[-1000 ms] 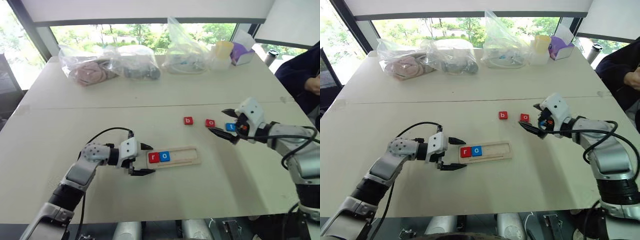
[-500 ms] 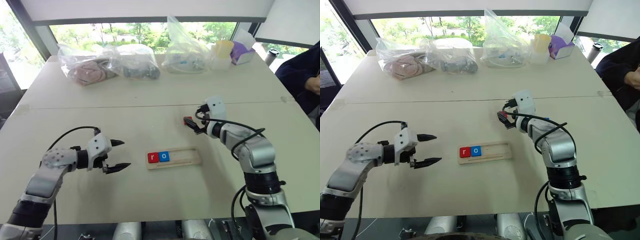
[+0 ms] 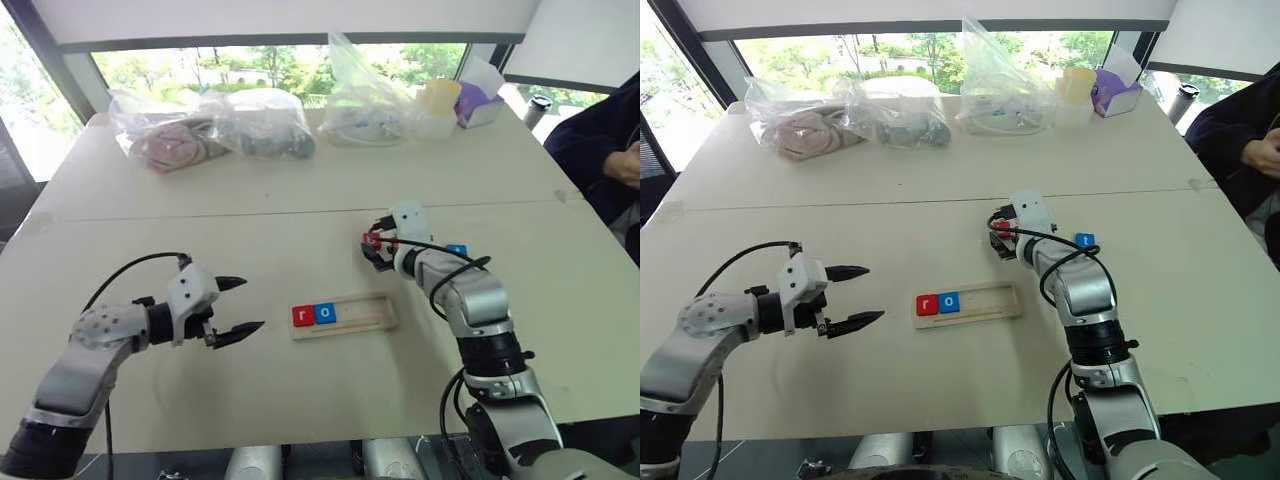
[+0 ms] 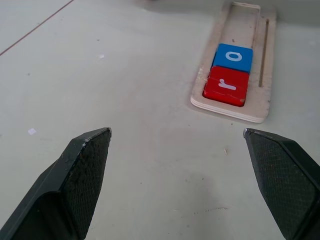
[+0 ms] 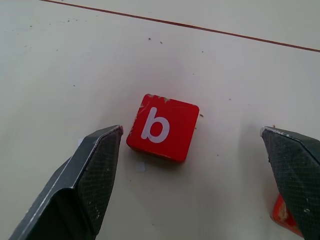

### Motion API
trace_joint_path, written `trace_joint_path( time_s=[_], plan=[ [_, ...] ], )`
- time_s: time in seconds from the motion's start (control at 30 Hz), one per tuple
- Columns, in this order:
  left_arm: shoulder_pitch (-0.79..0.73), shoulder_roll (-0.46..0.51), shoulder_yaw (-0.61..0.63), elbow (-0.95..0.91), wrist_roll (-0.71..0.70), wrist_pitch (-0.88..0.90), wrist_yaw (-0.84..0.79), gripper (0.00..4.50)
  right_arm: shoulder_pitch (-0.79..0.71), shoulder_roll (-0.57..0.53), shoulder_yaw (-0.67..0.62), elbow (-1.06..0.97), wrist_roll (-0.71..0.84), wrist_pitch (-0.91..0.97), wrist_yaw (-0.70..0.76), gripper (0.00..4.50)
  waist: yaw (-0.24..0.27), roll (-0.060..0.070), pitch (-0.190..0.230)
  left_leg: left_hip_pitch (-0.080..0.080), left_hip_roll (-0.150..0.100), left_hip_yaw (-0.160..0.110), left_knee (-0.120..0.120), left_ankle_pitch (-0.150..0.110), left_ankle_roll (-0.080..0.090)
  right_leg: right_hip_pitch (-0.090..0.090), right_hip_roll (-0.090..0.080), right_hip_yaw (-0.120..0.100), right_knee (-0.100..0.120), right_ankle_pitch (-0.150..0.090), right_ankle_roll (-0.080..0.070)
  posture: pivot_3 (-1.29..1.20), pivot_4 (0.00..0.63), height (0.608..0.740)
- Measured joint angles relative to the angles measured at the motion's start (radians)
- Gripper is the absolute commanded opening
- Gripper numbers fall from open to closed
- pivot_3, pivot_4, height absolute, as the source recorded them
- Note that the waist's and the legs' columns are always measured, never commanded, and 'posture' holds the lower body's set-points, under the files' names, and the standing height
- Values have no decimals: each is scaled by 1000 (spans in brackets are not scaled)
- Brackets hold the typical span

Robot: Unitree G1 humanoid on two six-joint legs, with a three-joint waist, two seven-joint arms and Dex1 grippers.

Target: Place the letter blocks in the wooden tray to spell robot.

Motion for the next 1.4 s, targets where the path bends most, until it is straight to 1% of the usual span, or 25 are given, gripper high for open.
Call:
trace_joint_path(
  time_s=[0.2,0.3,0.33,0.47,0.63,0.7,0.8,0.87,0.93,1.03,1.1,1.17,1.23,1.33,1.4],
  plan=[
    [21,-4,2,-24,-7,4,36,4437,-15,32,8,44,-15,-28,-18,4500,-14,0,0,0,0,0,1,0,0,0,0,0,0,0,0,0,150,740],
    [22,-9,1,-35,-7,6,57,4500,-26,44,9,54,-18,-27,-22,3655,-17,0,0,0,0,-1,0,0,0,0,0,0,0,0,0,0,150,740],
    [22,-12,1,-36,-7,7,64,4500,-26,45,10,54,-19,-27,-23,3243,-17,0,0,0,0,-1,0,0,0,0,0,0,0,0,0,0,150,740],
    [22,-18,0,-36,-7,10,78,4500,-27,50,16,52,-35,-21,-30,1148,-17,0,0,0,0,-1,0,0,0,0,0,0,0,0,0,0,150,740],
    [22,-29,-12,-37,-7,10,87,4500,-26,21,25,-2,-37,46,-16,1142,-14,0,0,0,0,-1,0,0,0,0,-1,0,0,0,0,0,150,740],
    [22,-36,-19,-37,-7,10,83,4500,0,-43,27,-103,-33,126,8,1142,-10,0,0,-1,-1,-1,0,0,0,0,-2,0,0,0,0,0,150,740],
    [15,-39,-29,-34,-6,4,78,4500,43,-119,-11,-259,-19,238,37,1142,-11,0,0,-1,-1,-1,-1,0,0,0,-2,0,-1,0,0,0,150,740],
    [-4,-48,-49,-18,-4,-8,64,4500,128,-192,-57,-441,16,371,71,1142,-3,0,0,-1,-1,-2,-1,0,0,0,-1,-1,-1,0,0,0,150,740],
    [-16,-54,-62,6,-1,-15,54,4500,190,-223,-100,-552,42,480,93,1142,-3,0,0,-1,0,-2,-1,0,0,0,0,-1,-1,0,-1,0,150,740],
    [-55,-64,-86,51,11,-44,32,4500,290,-232,-168,-700,64,627,110,1142,-10,0,0,0,0,-1,0,0,0,0,1,-1,-1,-2,-4,0,150,740],
    [-69,-73,-95,65,15,-53,22,4500,334,-230,-188,-741,67,663,110,1142,-15,0,0,0,1,-1,0,0,0,0,2,0,-1,-2,-4,0,150,740],
    [-84,-77,-98,82,17,-56,14,4500,387,-225,-201,-770,69,669,107,1142,-14,-1,0,0,1,0,0,0,0,0,2,0,-1,-2,-3,0,150,740],
    [-102,-77,-98,103,18,-65,7,4500,419,-197,-218,-798,71,669,98,1142,-14,-1,0,0,1,0,-1,0,0,0,2,0,-1,-1,-1,0,150,740],
    [-114,-78,-99,107,18,-72,-6,4500,436,-174,-233,-811,73,669,87,1142,-14,-1,-1,0,1,0,0,0,0,0,2,0,-1,0,-1,0,150,740],
    [-119,-78,-99,109,18,-72,-9,4500,439,-154,-239,-811,72,669,77,2166,-14,-2,-1,0,1,0,0,0,0,1,2,0,-1,-1,-2,0,150,740]
  ],
)
